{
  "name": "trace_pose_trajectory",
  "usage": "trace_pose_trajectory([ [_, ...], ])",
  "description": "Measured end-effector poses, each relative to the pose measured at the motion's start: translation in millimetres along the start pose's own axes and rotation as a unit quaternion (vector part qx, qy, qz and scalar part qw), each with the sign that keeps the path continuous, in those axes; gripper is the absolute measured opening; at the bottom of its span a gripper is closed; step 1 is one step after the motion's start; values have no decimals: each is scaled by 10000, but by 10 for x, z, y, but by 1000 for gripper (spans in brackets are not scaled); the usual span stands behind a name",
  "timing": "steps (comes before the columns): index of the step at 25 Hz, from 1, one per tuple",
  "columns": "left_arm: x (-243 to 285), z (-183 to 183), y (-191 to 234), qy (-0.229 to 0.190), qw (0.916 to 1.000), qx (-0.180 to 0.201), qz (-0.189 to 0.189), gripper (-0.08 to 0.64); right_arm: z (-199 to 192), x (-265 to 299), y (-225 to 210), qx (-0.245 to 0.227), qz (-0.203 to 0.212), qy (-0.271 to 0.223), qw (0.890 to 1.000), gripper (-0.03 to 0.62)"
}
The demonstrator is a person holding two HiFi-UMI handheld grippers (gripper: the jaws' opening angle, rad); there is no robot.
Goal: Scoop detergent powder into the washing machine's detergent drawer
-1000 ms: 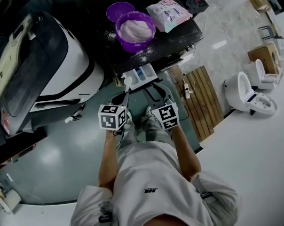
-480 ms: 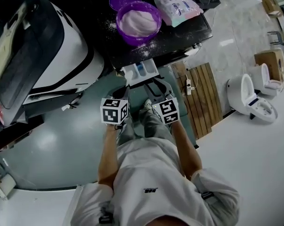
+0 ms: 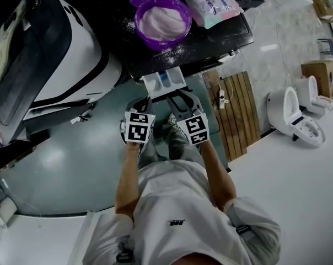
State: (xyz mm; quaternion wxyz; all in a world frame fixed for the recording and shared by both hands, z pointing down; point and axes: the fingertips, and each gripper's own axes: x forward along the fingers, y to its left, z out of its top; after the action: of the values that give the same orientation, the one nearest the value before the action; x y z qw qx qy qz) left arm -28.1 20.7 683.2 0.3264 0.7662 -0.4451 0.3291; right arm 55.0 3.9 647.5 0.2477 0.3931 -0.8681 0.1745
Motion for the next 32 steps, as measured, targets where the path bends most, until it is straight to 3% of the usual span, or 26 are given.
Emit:
trace_pose_trajectory([
  [4,30,13,-16,107,9998,113,131,15,-10,8,-5,23,26,-2,10000,147],
  [11,50,32,-32,255,9950,787,565,15,-56,-3,-7,65,19,16,10000,147],
  [19,45,18,-15,577,9788,1625,1106,15,-61,-12,7,96,9,-17,10000,147],
  [29,29,1,8,797,9609,2221,1445,15,-81,-13,15,126,-11,-23,9999,146],
  [32,15,11,10,793,9590,2284,1478,15,-75,-11,10,126,-20,-28,9999,146],
])
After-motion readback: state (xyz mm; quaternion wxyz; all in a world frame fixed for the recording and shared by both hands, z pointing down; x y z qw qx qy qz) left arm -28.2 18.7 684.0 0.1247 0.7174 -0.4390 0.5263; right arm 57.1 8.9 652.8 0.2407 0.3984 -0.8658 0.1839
